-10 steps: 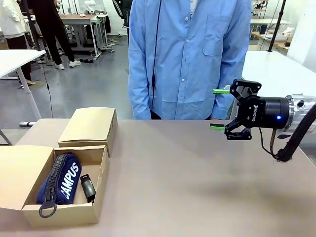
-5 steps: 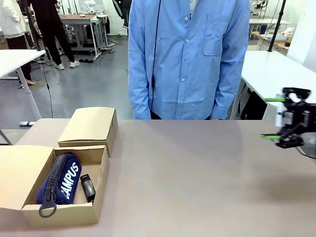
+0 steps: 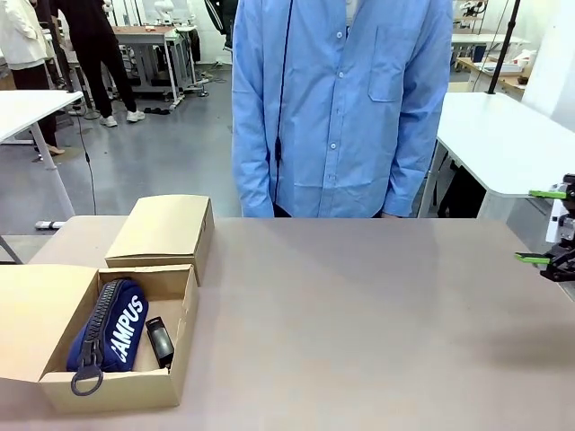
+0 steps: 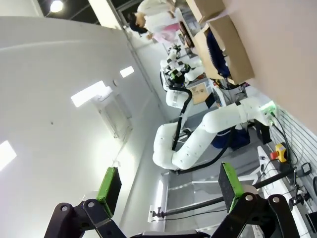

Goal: Place items inside the box.
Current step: Pick up a Pencil pouch or Stapler and place it inside the Mailer Box closest to the robot, then close the lid of the Mailer Box closest to the robot.

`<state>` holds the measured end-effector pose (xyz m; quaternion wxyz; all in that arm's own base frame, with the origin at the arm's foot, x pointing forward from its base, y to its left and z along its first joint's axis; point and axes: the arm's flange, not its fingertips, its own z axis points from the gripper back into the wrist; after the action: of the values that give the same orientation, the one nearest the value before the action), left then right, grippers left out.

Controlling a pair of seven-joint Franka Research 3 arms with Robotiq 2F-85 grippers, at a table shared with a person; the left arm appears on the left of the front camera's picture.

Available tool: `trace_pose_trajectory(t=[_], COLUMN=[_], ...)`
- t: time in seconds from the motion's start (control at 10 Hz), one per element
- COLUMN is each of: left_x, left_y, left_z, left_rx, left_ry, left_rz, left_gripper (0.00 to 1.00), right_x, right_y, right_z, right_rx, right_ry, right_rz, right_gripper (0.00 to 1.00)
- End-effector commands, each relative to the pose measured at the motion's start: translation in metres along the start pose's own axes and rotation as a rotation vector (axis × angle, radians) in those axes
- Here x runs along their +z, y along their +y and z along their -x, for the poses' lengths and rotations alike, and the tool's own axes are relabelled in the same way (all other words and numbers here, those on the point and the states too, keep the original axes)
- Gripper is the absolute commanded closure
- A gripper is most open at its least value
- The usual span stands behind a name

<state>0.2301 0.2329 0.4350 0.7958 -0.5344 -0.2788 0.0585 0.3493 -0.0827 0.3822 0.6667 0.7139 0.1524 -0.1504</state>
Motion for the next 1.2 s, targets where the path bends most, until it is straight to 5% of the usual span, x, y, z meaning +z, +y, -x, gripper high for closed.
trace_pose_trajectory(t=[0.0, 0.7, 0.8, 0.9, 1.0, 1.1], left_x=[-0.001, 0.0, -0.001, -0.004, -0.001, 0.007], left_y=[-0.002, 0.0, -0.013, -0.024, -0.042, -0.059], left_z=[-0.001, 0.0, -0.006, -0.017, -0.024, -0.028], left_rx=[-0.019, 0.0, -0.299, -0.78, -0.98, -1.041], left_ry=[-0.016, 0.0, -0.093, -0.292, -0.401, -0.453], left_rz=[0.023, 0.0, -0.002, -0.009, 0.001, 0.119], left_gripper=[0.0, 0.0, 0.0, 0.0, 0.0, 0.0], right_x=[-0.005, -0.005, -0.005, -0.005, -0.005, -0.005], right_y=[0.006, 0.006, 0.006, 0.006, 0.006, 0.006], right_z=[-0.004, -0.004, -0.004, -0.004, -0.004, -0.004], right_rx=[-0.055, -0.055, -0.055, -0.055, -0.055, -0.055], right_ry=[0.03, 0.03, 0.03, 0.03, 0.03, 0.03], right_rz=[0.017, 0.017, 0.017, 0.017, 0.017, 0.017], right_gripper=[0.0, 0.0, 0.0, 0.0, 0.0, 0.0])
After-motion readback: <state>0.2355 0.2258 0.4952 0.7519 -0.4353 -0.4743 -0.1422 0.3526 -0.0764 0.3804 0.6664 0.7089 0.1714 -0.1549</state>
